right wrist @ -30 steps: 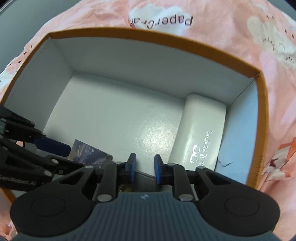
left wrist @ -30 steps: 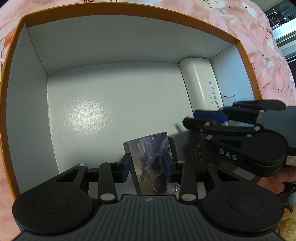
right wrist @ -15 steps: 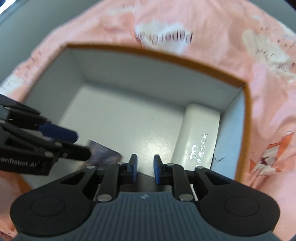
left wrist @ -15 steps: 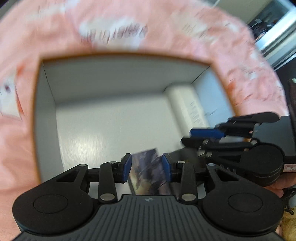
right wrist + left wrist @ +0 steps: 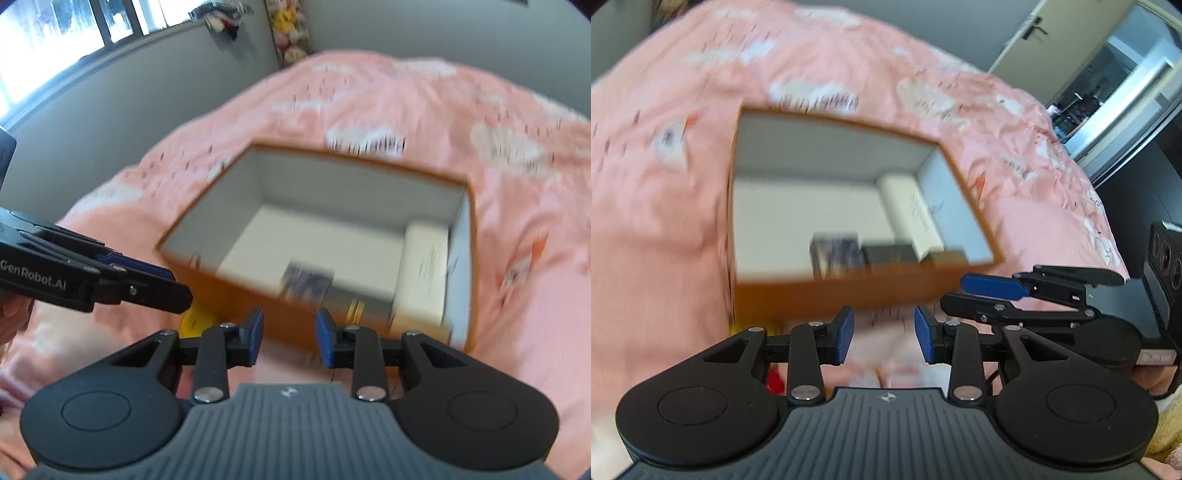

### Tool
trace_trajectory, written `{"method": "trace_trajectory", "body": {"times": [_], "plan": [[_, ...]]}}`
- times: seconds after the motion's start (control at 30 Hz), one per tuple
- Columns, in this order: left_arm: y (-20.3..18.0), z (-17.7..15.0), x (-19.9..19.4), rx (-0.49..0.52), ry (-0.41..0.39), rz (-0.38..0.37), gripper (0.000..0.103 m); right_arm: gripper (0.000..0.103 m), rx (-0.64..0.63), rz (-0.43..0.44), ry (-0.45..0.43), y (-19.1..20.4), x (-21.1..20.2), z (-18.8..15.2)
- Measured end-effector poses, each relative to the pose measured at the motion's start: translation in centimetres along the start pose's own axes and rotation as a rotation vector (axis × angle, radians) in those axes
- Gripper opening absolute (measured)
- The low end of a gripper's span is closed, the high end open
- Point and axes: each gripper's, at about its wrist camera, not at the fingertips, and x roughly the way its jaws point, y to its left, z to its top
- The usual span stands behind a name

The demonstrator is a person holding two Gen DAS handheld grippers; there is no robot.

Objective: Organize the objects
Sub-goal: 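Move both open tools to the plush toys beside the orange box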

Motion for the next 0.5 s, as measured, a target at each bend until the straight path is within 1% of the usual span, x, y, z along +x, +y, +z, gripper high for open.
{"method": "trace_trajectory", "body": {"times": [0.1, 0.23, 0.3, 0.4, 0.5], "plan": [[0.2, -2.1, 1.1, -0.047, 0.07, -0.01, 0.04, 0.033, 0.039, 0.008, 0.057, 0.7, 0.2, -2.4], [-1.0, -4.2, 3.3, -0.02, 0.156, -0.044, 0.04, 0.033, 0.039, -0.036, 0.115, 1.0, 0.7, -4.7], [-1.5, -4.8, 4.4, -0.009, 0.206, -0.046, 0.04, 0.033, 0.025, -0.068, 0.138, 1.1, 0.5, -5.6], [-1.9, -5.6, 5.3, -0.005, 0.251, -0.061, 0.04, 0.033, -0.004, -0.111, 0.147, 1.4, -0.4, -6.9], [-2.2, -6.1, 5.6, 0.0, 0.265, -0.061, 0.04, 0.033, 0.017, -0.124, 0.141, 0.8, -1.4, -8.0]]}}
